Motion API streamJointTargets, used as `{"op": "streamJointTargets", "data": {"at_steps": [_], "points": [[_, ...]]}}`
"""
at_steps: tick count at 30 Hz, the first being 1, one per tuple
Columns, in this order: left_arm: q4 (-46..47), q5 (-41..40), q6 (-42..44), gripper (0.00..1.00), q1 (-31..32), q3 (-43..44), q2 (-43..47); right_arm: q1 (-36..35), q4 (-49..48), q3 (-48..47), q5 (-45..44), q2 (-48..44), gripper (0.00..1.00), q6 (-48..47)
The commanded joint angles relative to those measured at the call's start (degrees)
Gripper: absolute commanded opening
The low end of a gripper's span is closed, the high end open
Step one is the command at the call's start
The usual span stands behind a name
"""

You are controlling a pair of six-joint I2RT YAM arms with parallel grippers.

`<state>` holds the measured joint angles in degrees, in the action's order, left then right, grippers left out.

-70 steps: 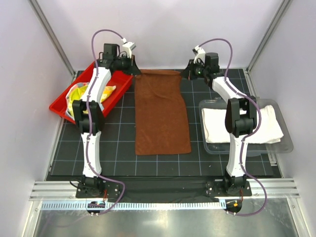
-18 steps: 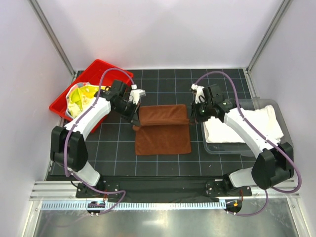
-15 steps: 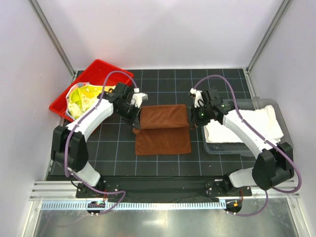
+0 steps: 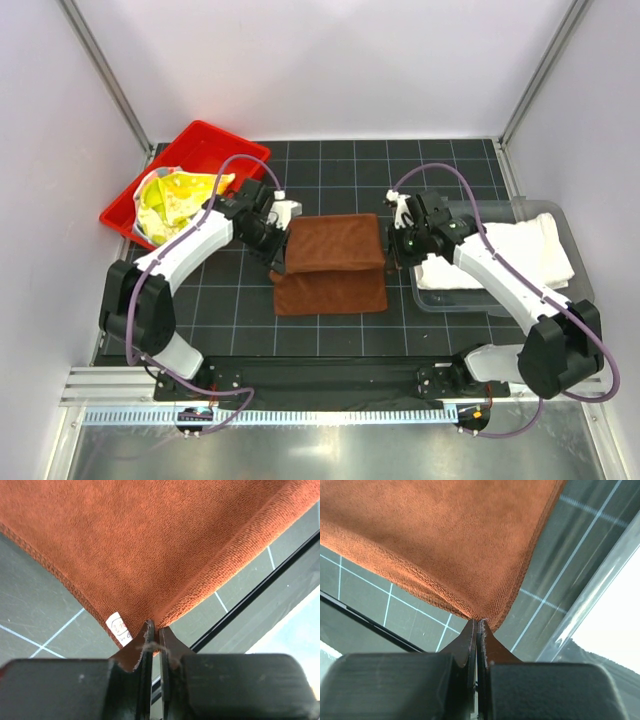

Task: Fold and stack the towels
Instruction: Fold the towel

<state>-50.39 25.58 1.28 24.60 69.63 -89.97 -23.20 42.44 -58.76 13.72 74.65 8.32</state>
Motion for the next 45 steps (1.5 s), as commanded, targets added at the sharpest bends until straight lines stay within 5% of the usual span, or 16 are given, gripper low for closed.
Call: {"op": "streamJointTargets", "data": {"at_steps": [1, 8, 14, 21, 45], "points": [[-1.02, -1.24, -0.93, 0.15, 0.10, -1.50, 1.56, -0.96, -1.03, 2.77, -2.90, -2.23, 0.01, 3.10], [-2.51, -2.20, -4.88, 0.23, 2.46, -5.19, 0.24, -6.06, -7.36, 13.04, -5.88, -2.06, 0.01, 11.19], [-1.12, -14.15, -14.78, 0.28, 2.82, -8.28, 1.82, -7.74, -8.16, 13.68, -8.10, -0.30, 0.02, 13.39], [16.70, -10.81, -27.98, 0.44, 3.52, -18.19, 13.85, -7.82, -9.04, 14.46, -7.65, -0.91, 0.03, 14.27], [38.79, -6.77, -34.32, 0.47, 6.07, -33.24, 13.16, -7.82, -8.51, 14.03, -8.00, -1.35, 0.02, 12.78]]}}
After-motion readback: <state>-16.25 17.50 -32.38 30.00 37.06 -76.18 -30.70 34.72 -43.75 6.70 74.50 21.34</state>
